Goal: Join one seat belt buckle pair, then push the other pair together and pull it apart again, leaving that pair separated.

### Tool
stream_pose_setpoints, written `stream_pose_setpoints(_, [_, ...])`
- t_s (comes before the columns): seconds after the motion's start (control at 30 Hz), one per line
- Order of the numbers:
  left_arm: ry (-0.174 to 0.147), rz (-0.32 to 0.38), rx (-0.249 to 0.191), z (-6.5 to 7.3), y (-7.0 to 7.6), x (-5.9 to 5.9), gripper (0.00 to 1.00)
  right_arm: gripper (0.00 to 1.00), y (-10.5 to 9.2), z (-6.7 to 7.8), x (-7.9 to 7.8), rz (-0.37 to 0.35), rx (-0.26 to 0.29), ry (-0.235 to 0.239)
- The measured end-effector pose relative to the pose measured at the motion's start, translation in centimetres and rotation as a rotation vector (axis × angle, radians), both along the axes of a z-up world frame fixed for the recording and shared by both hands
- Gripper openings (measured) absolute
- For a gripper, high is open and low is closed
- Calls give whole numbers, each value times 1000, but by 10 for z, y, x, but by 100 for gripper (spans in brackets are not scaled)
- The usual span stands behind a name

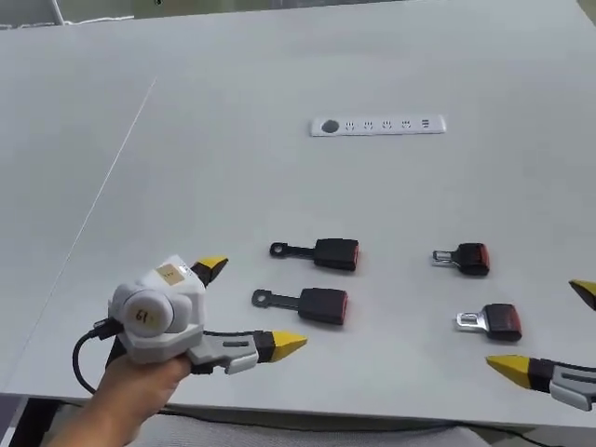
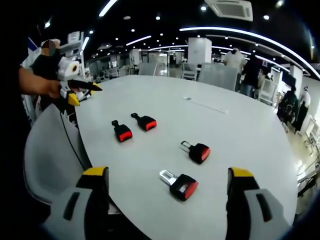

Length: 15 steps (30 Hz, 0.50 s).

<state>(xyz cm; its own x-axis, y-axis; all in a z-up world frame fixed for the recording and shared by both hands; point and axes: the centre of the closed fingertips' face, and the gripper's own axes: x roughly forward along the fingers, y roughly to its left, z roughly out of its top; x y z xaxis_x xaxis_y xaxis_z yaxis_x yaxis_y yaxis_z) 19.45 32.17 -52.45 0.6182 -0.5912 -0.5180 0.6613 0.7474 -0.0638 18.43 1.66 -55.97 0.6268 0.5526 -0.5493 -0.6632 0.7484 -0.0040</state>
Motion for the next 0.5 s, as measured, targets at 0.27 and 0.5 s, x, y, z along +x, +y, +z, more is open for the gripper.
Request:
stream_pose_setpoints(0.27, [-8,17,5,5,5,5,100,99,-5,2,1,2,9,2])
stream_pose_setpoints(0.5, [-10,13,9,7,4,7,100,99,-5,0,2,15,5,11])
